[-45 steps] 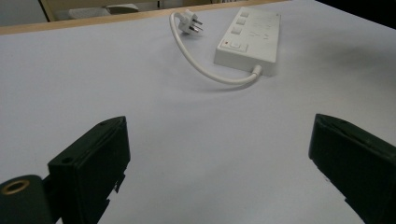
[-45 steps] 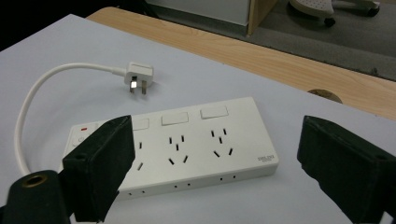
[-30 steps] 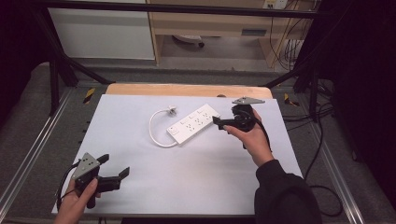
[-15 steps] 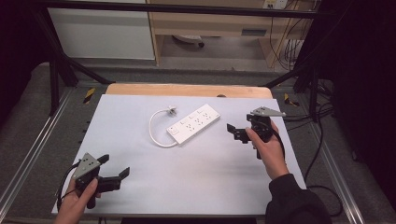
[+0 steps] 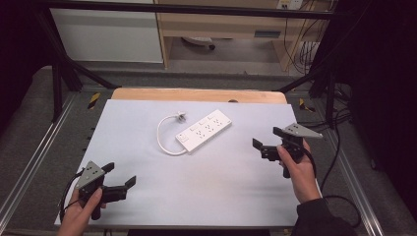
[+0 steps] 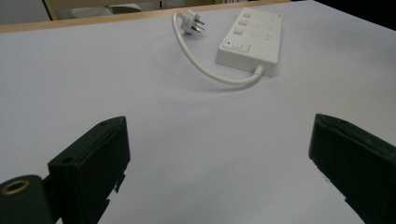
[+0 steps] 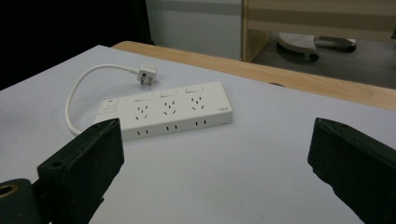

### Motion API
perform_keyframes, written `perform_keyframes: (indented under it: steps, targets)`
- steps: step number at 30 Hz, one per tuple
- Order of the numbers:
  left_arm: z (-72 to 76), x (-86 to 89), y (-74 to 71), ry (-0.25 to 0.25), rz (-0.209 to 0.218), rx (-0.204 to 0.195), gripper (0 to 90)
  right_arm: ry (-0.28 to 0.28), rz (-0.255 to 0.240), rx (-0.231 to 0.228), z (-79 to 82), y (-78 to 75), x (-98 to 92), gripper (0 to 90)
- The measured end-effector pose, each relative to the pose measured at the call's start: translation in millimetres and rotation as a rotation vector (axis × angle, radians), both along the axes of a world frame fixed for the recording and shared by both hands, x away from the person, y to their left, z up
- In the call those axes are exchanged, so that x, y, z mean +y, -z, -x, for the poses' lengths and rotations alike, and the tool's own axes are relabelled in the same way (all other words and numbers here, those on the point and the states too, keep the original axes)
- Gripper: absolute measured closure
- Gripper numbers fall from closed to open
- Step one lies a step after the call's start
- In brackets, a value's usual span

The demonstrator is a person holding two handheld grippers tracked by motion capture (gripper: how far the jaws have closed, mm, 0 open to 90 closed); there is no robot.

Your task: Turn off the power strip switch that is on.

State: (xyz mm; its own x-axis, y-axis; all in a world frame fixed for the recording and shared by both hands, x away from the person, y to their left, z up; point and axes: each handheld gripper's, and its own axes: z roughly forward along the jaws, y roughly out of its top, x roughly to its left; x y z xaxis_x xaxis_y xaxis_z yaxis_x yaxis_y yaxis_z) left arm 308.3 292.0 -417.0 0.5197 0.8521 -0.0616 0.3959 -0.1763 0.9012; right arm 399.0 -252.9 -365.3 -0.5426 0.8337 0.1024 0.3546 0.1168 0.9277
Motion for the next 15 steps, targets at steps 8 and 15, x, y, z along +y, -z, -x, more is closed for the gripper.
perform_keyframes:
  steps: [8,15]
  targets:
    - [0.2,0.4,-0.1,-0.002,0.002,-0.001,5.2,0.03,-0.006,-0.011,22.4,11.9,-18.9,4.6]
    - [0.4,0.4,-0.3,-0.004,0.002,-0.001,5.2,0.052,-0.02,-0.032,37.7,25.7,-27.7,4.2]
